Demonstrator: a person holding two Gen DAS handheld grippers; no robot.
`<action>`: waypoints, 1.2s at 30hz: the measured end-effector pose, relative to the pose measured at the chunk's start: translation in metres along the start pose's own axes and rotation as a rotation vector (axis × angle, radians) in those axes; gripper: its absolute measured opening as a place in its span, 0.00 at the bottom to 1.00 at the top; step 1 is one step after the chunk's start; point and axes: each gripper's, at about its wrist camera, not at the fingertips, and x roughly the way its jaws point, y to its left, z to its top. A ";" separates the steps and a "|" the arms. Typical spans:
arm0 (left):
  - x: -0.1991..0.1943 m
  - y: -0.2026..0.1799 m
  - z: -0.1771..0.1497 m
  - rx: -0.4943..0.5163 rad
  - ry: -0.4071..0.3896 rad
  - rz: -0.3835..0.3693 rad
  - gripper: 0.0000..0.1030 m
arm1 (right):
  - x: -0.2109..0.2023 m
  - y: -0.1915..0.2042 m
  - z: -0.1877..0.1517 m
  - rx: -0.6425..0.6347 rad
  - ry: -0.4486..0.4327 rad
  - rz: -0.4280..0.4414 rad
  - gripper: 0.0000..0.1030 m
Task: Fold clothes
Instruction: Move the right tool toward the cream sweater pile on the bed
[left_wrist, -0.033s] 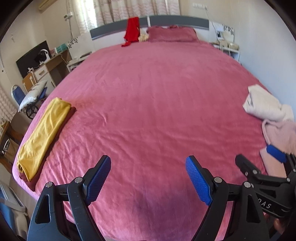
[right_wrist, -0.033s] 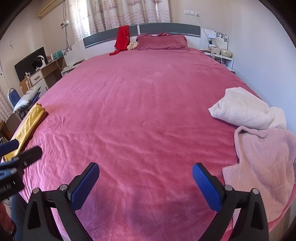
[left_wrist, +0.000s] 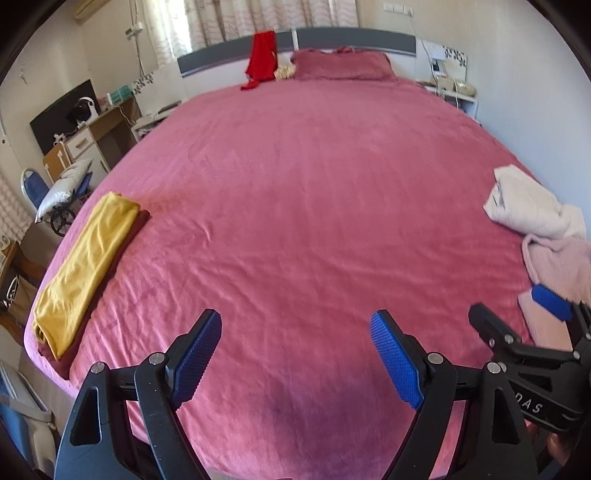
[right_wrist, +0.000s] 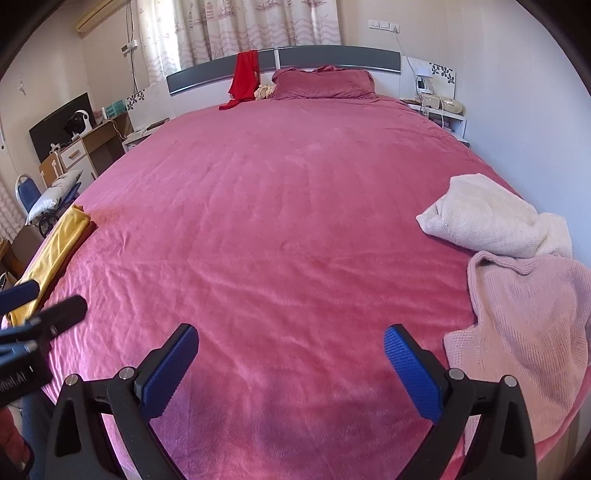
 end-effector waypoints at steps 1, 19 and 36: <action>0.001 -0.001 0.002 -0.011 -0.007 -0.006 0.82 | 0.000 0.000 0.000 -0.001 0.001 0.000 1.00; 0.037 -0.002 0.000 -0.053 0.121 -0.061 0.82 | 0.000 0.002 -0.003 -0.006 0.023 0.002 1.00; 0.050 -0.009 -0.005 -0.089 0.120 -0.118 0.82 | -0.006 -0.052 -0.005 0.135 0.010 -0.095 1.00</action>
